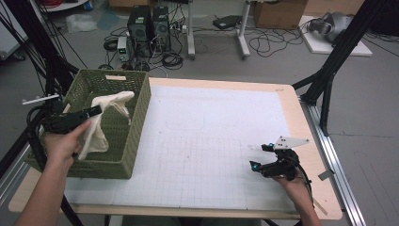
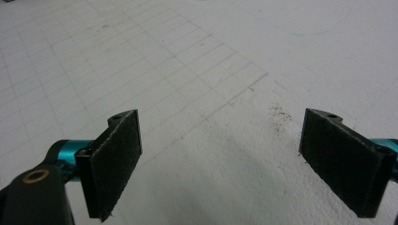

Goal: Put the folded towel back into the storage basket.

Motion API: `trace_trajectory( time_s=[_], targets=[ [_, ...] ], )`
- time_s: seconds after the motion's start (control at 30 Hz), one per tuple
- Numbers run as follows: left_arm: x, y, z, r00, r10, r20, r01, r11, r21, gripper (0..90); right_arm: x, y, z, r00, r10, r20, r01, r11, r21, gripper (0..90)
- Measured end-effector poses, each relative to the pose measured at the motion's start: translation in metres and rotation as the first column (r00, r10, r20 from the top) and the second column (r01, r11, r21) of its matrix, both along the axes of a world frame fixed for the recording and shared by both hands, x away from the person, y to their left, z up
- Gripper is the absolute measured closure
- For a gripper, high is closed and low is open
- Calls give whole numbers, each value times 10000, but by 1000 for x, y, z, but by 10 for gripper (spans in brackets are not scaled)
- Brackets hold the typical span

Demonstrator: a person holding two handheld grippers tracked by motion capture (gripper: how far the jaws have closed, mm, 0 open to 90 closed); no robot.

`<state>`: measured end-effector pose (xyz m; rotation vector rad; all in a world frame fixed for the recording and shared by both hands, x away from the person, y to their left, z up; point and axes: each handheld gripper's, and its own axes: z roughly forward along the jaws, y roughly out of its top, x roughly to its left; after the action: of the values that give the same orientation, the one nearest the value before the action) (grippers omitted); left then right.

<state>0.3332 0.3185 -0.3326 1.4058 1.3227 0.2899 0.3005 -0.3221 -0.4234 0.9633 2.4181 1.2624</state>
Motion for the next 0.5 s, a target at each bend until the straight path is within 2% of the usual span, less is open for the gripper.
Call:
trace_trajectory(
  time_s=[0.23,0.5],
  targets=[
    [1,1,-2,9995,-236,-189,237,9997,25,789,0,0,0,10000,9,-41,-9,10000,6,127],
    [3,1,-3,9996,-127,-269,124,9998,-127,788,0,1,0,10000,53,29,-53,10000,-47,126]
  ],
)
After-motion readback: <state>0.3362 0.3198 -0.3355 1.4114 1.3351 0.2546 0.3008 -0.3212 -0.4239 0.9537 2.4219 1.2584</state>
